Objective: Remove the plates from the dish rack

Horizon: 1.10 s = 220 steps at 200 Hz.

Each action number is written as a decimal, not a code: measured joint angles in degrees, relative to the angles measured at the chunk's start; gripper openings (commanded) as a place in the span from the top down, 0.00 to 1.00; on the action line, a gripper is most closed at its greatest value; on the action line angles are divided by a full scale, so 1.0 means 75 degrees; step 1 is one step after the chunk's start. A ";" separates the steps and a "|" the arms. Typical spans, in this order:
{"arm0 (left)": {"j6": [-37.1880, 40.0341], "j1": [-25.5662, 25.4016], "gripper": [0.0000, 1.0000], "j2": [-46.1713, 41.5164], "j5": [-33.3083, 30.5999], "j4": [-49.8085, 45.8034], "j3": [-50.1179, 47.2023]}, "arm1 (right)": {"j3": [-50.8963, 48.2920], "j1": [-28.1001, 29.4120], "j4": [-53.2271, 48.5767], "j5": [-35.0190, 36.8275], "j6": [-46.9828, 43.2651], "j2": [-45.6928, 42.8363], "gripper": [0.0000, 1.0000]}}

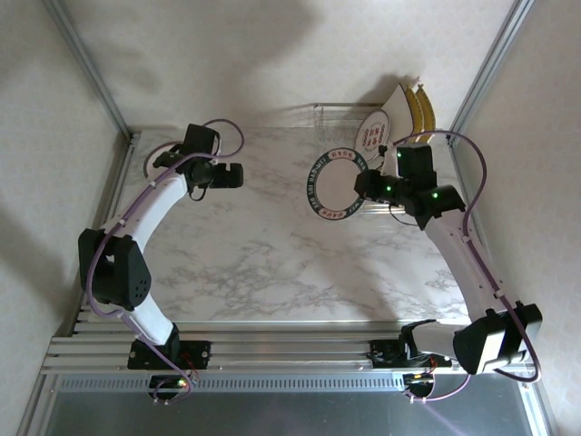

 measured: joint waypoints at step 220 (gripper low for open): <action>-0.0382 -0.0239 0.00 -0.0265 0.1760 0.0831 -0.0248 | -0.2107 -0.0117 0.5470 -0.3051 0.2943 0.1291 1.00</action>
